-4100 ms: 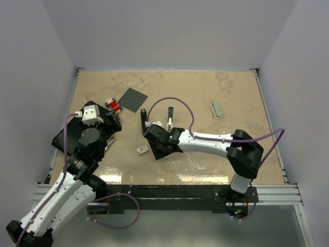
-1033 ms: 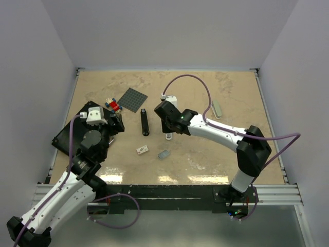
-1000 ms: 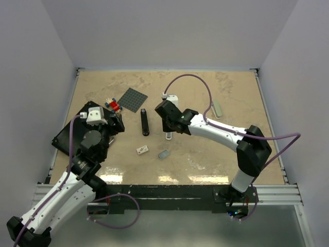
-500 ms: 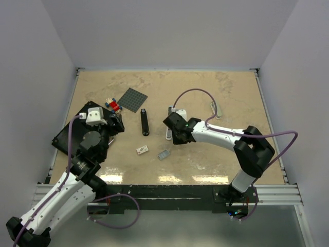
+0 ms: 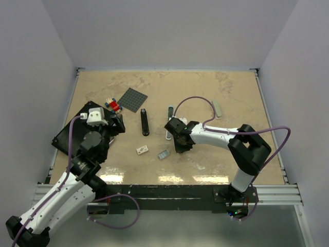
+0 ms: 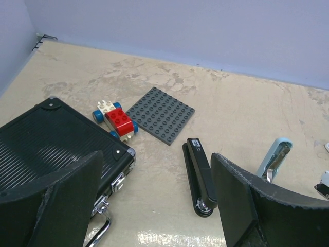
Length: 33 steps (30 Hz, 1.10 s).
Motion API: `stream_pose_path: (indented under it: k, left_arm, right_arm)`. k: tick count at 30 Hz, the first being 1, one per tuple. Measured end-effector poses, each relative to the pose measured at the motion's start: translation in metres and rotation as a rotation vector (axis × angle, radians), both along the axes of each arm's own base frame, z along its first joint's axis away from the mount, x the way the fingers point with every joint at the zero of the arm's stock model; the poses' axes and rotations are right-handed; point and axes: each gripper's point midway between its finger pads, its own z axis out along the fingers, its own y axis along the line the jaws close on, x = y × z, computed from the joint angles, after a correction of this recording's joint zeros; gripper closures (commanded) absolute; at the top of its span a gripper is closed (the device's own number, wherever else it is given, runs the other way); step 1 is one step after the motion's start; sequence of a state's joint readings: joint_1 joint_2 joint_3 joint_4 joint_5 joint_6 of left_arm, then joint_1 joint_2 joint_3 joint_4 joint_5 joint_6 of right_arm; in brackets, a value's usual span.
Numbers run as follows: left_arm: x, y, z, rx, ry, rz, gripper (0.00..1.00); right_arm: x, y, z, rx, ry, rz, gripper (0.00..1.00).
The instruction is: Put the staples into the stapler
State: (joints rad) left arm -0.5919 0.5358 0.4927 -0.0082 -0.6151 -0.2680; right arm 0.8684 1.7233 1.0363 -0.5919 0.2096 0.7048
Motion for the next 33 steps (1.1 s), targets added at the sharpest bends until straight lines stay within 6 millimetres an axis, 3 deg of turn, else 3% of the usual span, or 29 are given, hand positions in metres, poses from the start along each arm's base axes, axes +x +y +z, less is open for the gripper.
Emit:
stream_pose_path:
  k: [4,7,19,33]
  left_arm:
    - [0.000,0.000,0.000,0.000,-0.001,-0.001,0.11]
    - [-0.001,-0.001,0.001,-0.001,-0.002,-0.004,0.11]
    - [-0.002,-0.001,0.003,-0.005,-0.010,-0.008,0.11]
    - [-0.002,-0.001,0.003,-0.005,-0.012,-0.003,0.11]
  right_arm:
    - [-0.001,0.003,0.000,0.006,0.014,0.008,0.60]
    - [-0.001,0.005,0.000,0.001,0.028,0.018,0.57]
    - [0.015,0.004,0.000,-0.017,0.060,0.024,0.58]
    - [0.013,0.003,0.000,-0.017,0.078,0.056,0.67]
